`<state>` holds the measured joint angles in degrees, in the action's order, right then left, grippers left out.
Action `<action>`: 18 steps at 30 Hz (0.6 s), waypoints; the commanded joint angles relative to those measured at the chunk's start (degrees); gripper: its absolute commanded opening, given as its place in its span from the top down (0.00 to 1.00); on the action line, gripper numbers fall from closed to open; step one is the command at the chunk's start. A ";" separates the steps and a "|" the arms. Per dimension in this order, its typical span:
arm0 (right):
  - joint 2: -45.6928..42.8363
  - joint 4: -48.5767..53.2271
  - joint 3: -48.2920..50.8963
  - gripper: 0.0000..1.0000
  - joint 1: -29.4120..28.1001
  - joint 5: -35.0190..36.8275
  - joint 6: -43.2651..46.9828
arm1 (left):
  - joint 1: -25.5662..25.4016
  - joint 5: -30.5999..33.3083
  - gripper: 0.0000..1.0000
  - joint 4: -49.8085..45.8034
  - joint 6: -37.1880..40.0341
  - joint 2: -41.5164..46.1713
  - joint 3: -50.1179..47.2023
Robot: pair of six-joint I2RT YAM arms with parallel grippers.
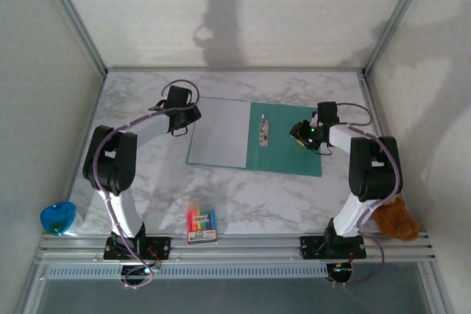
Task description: Put the files into the folder
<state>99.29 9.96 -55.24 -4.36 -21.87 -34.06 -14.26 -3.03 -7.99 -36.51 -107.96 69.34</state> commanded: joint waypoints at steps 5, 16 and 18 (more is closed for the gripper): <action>-7.75 3.69 -3.46 0.58 0.34 -2.40 -1.29 | 2.54 -2.26 0.41 4.64 -3.39 -2.35 -3.66; -14.97 -10.11 3.38 0.55 -2.01 -6.09 -9.15 | 3.54 -0.57 0.41 3.52 -4.07 -0.93 -10.75; -15.13 -11.52 3.30 0.54 -3.13 -7.05 -9.30 | 3.92 1.95 0.40 -0.22 -3.69 0.11 -11.47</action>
<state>85.84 3.14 -52.64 -6.04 -26.85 -41.54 -11.35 -4.25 -0.71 -39.29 -108.44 60.84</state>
